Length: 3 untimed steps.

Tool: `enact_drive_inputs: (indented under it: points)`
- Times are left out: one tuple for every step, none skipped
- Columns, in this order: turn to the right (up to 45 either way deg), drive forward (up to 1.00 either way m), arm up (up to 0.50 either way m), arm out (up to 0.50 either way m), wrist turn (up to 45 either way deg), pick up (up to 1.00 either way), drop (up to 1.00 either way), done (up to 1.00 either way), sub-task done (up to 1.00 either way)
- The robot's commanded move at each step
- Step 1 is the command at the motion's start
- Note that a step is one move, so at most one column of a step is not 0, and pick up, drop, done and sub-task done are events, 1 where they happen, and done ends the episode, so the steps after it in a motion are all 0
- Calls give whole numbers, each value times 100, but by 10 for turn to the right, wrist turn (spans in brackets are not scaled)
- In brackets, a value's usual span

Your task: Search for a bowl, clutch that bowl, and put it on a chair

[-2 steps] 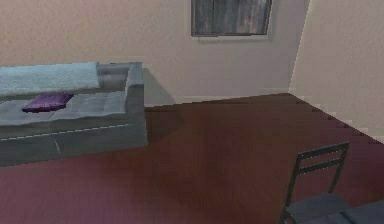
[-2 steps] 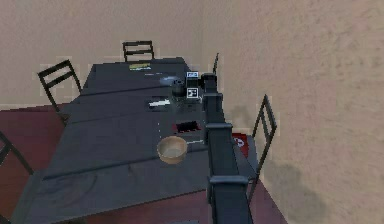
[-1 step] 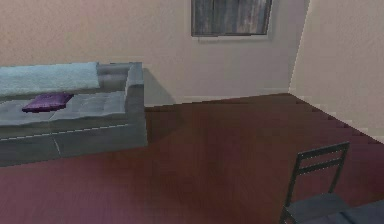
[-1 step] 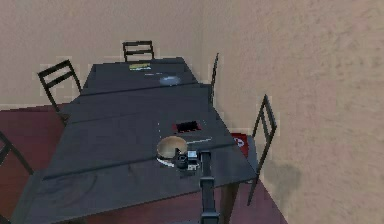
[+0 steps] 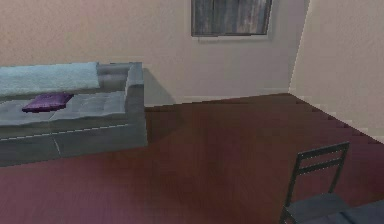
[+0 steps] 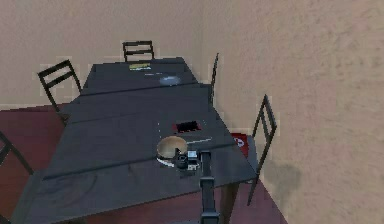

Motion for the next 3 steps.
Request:
enact_drive_inputs:
  points:
    - [0, 0, 10, 0, 0, 0, 0, 0, 0]
    - [0, 0, 30, 0, 0, 0, 0, 0, 0]
    - [0, 0, 0, 0, -450, 0, 0, 0, 0]
